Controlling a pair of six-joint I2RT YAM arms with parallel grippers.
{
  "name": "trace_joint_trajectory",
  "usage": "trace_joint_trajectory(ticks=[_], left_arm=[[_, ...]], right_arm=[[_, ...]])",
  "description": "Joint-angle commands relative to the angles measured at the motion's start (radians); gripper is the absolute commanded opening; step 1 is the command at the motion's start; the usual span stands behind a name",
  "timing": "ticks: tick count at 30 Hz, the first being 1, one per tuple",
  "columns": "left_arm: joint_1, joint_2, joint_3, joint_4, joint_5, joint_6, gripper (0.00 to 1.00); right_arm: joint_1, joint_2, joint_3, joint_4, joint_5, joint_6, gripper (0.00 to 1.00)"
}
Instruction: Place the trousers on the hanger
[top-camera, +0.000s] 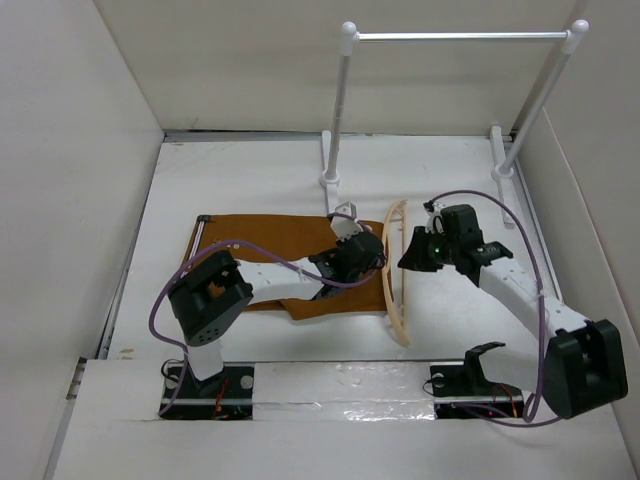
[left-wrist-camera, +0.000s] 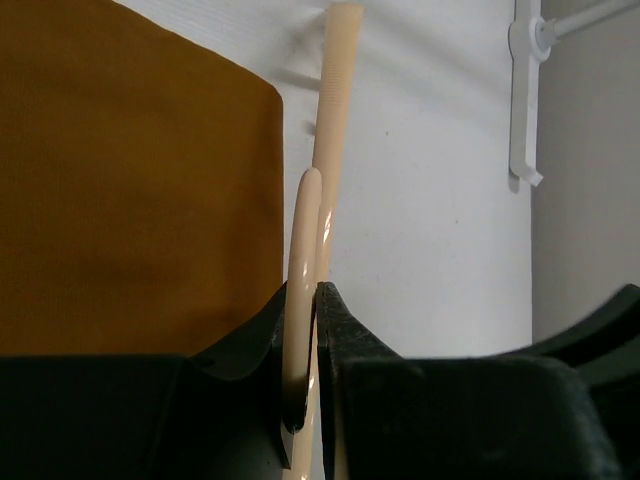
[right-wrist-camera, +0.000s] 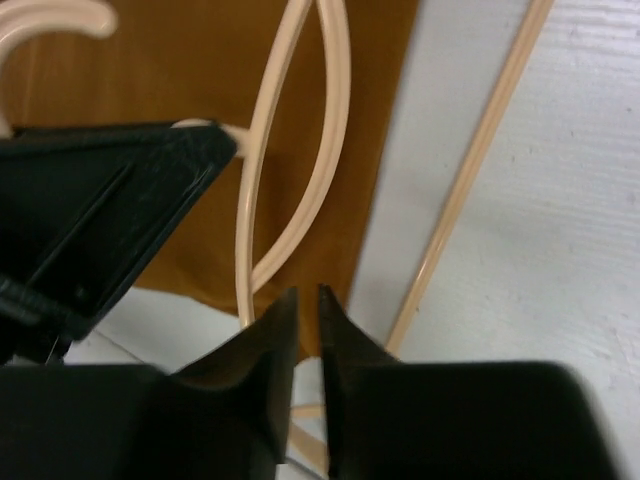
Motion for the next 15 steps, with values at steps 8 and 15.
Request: trace_joint_trajectory(ticks=[8,15], left_arm=[[0.016,-0.029,-0.041,-0.037,-0.075,-0.008,0.0],[0.034,-0.031,-0.047,-0.046,-0.065,0.006,0.0]], right_arm=[[0.043,0.196,-0.06,0.302,0.037,0.073,0.39],[0.085,0.27,-0.106,0.4,0.04,0.107,0.45]])
